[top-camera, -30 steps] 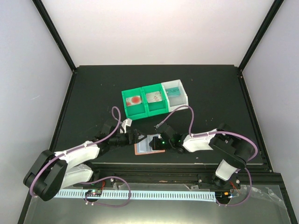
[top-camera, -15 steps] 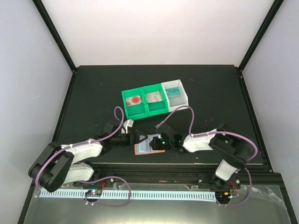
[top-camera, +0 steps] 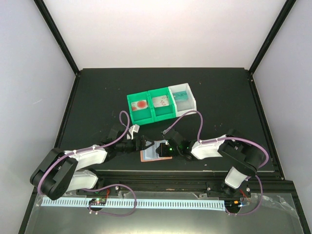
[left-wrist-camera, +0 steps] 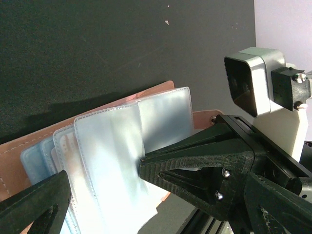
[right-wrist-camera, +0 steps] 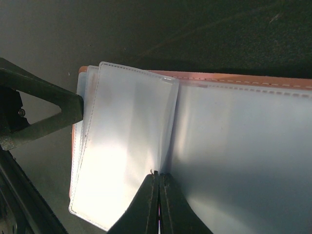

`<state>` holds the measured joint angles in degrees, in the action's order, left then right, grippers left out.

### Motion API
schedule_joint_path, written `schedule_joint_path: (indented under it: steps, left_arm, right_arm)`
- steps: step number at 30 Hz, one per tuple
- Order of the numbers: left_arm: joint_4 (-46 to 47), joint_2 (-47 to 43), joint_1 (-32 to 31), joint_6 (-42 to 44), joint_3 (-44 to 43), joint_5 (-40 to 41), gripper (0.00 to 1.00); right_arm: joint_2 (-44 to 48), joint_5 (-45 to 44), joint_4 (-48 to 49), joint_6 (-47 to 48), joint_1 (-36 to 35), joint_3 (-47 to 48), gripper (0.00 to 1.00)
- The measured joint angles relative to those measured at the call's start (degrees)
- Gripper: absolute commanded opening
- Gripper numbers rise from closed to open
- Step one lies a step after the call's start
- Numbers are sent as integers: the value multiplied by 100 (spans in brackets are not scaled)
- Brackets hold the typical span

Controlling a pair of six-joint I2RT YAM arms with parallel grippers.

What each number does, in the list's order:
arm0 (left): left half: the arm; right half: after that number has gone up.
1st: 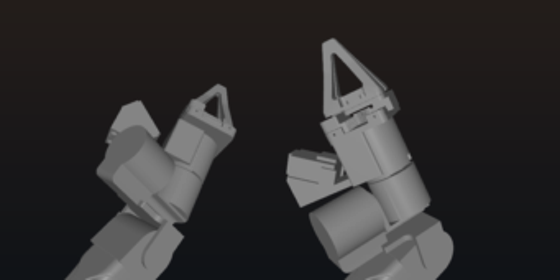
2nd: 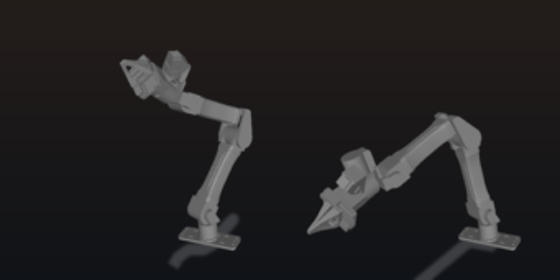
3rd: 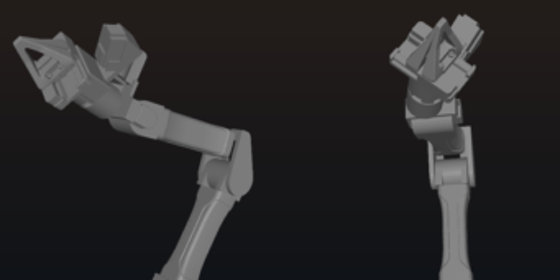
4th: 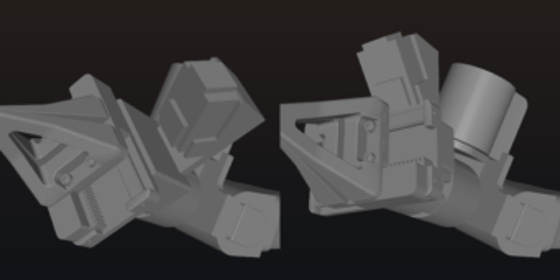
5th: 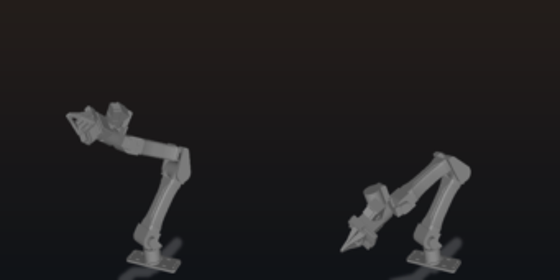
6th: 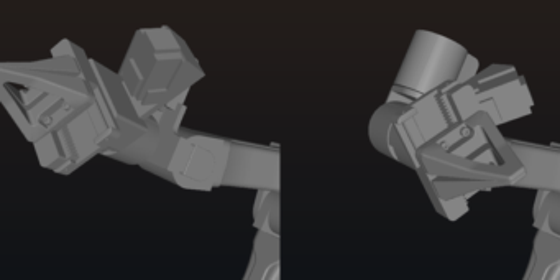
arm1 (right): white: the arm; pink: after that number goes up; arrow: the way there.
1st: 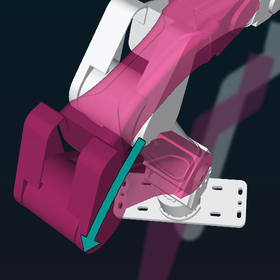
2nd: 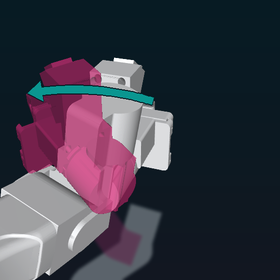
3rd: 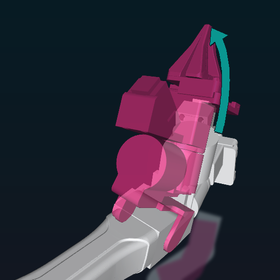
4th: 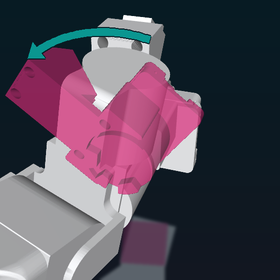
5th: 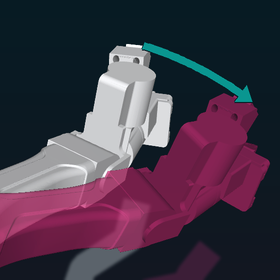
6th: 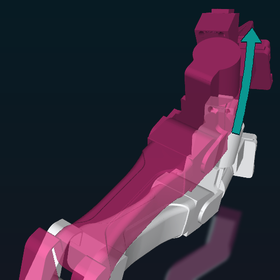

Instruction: Take the credit cards out of the card holder

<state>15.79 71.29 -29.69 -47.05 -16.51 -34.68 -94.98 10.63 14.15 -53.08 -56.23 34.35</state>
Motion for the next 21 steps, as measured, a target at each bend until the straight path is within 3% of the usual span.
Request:
schedule_joint_path:
  steps: [21]
  left_arm:
    - [-203,-57,0,120,0,37,99]
  right_arm:
    - [0,-2,4,-2,0,-4,1]
